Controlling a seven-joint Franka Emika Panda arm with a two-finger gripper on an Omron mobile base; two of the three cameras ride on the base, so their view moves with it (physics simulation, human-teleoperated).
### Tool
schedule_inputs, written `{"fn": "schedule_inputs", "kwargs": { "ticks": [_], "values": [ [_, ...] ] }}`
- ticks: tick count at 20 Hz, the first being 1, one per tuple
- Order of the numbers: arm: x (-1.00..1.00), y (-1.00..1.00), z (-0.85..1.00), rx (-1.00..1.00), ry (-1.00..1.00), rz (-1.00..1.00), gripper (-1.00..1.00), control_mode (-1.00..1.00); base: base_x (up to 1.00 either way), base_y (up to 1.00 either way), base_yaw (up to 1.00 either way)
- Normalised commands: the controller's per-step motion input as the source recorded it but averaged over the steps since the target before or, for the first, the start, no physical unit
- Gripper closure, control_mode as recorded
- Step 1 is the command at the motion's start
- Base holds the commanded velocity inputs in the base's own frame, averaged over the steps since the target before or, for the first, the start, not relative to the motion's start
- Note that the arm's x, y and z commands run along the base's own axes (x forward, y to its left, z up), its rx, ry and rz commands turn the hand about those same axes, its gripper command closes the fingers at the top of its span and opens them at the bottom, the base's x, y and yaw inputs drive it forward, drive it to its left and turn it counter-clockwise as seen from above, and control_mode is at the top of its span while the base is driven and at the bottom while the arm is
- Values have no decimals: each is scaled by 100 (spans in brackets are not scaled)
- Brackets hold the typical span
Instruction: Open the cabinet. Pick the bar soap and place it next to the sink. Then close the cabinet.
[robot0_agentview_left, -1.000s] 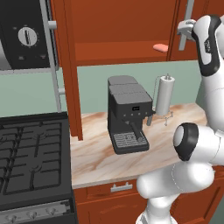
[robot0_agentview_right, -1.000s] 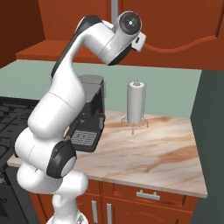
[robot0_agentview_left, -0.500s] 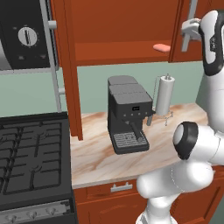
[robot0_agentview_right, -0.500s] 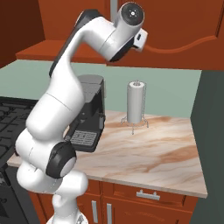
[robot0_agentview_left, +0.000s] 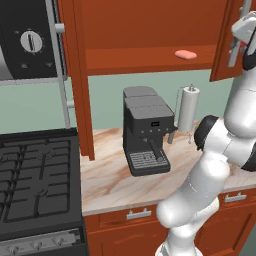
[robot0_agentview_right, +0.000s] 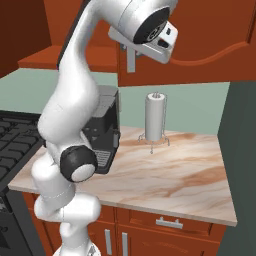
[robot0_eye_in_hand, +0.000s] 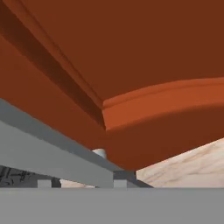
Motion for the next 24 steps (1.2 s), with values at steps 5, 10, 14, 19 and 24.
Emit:
{"fn": "schedule_inputs", "kwargs": {
  "ticks": [5,10,14,19,24],
  "values": [
    [-26,-100,-39,0,-7,-12,100,-100,0,0,0],
    [-8,-90,-98,3,-21,-15,100,-100,0,0,0],
    [-64,-81,-100,9,-26,-18,100,-100,0,0,0],
    [-63,-78,-100,5,-24,-19,100,-100,0,0,0],
    [-59,-84,-99,3,-20,-22,100,-100,0,0,0]
  ]
}}
